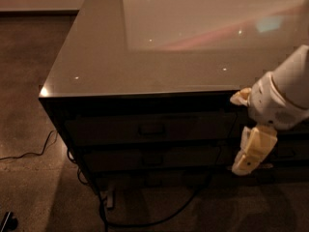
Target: Open top drawer
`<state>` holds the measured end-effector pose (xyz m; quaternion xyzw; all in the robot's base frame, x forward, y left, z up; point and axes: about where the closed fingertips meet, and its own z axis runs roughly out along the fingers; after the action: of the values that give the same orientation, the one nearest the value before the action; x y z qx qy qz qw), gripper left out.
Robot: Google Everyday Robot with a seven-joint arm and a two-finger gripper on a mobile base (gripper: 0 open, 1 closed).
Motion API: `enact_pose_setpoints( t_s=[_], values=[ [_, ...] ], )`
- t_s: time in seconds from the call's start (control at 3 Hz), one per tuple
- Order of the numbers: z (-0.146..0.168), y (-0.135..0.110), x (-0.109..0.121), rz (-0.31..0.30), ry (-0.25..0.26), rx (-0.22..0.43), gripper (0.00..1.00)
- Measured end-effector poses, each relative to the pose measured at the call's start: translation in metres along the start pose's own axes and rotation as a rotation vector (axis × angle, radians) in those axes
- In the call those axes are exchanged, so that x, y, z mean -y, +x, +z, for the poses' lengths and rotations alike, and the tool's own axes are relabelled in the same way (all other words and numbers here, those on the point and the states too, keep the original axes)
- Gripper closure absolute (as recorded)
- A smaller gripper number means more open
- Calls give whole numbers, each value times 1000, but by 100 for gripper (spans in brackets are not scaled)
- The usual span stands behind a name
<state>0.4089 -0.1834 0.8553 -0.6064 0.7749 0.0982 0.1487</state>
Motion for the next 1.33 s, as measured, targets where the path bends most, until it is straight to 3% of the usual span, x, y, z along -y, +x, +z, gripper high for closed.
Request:
enact_pose_setpoints(
  t_s=[0.33, 1.0, 1.33],
  values=[
    [14, -2, -9, 16, 5, 118, 0],
    [13, -4, -10, 16, 7, 126, 0],
    [33, -10, -21, 19, -23, 189, 0]
  ],
)
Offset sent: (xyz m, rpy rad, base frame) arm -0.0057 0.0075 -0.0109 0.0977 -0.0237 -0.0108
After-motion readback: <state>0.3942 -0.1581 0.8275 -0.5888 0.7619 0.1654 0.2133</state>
